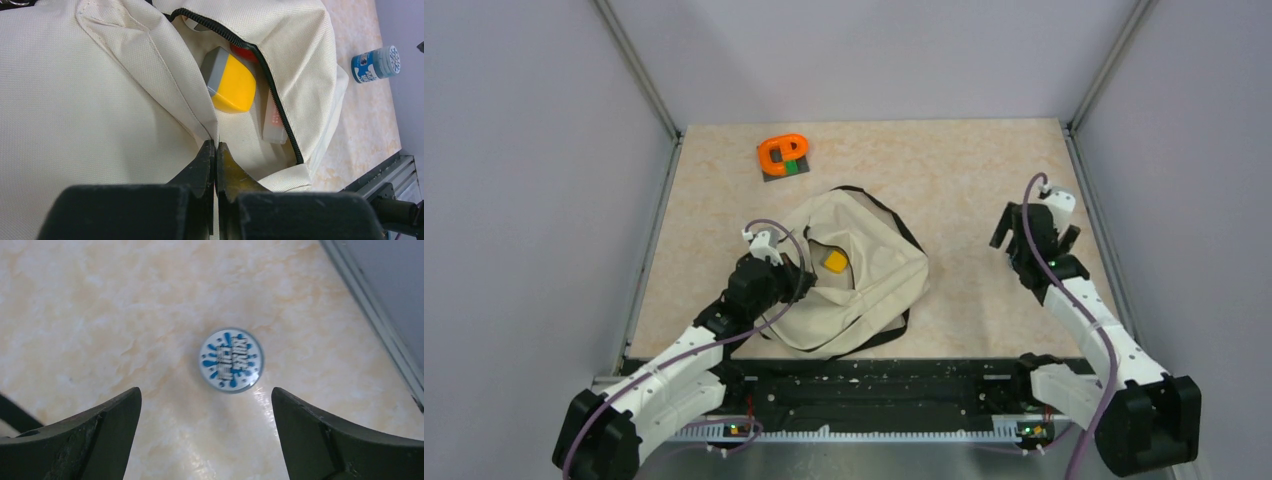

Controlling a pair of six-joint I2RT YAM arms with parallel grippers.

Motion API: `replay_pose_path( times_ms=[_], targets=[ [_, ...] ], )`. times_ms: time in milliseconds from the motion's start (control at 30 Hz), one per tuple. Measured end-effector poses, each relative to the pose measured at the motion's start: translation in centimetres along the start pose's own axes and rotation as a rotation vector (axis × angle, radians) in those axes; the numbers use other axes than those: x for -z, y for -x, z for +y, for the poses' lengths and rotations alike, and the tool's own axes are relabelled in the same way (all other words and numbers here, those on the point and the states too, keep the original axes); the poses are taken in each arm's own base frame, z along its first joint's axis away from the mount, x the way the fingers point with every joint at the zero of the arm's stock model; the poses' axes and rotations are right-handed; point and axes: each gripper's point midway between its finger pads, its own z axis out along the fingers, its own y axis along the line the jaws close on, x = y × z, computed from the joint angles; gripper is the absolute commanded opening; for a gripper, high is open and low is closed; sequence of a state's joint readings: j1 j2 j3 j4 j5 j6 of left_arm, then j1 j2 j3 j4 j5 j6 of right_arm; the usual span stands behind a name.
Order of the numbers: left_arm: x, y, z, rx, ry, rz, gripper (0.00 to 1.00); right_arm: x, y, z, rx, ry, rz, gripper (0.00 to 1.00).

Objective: Pack the student bag
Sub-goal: Pick up the stationery from the center of the board.

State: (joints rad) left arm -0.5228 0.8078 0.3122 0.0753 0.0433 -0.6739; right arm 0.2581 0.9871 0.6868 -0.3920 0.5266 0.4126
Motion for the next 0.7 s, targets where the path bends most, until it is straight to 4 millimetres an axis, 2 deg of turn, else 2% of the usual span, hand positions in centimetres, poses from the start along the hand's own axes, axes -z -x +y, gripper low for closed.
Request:
replay_pose_path(
  times_ms=[133, 300, 433, 700],
  targets=[
    [0.0, 0.0, 0.0, -0.003, 0.0, 0.0, 0.0, -1.4, 1.1, -3.8, -0.076, -0.133, -0.027, 0.99],
    [0.0, 0.0, 0.0, -0.011, -0.001, 0.001, 0.0, -3.5, 0.4, -5.8, -0.085, -0.209, 0.018, 0.99],
    [0.0, 0.0, 0.0, -0.016, -0.001, 0.001, 0.0, -4.8, -0.8, -5.6, -0.073, -0.197, 0.072, 0.99],
    [0.0, 0.0, 0.0, -0.019, -0.003, 0.002, 0.0, -6.8, -3.7, -3.8, -0.048, -0.127, 0.181, 0.93]
  ],
)
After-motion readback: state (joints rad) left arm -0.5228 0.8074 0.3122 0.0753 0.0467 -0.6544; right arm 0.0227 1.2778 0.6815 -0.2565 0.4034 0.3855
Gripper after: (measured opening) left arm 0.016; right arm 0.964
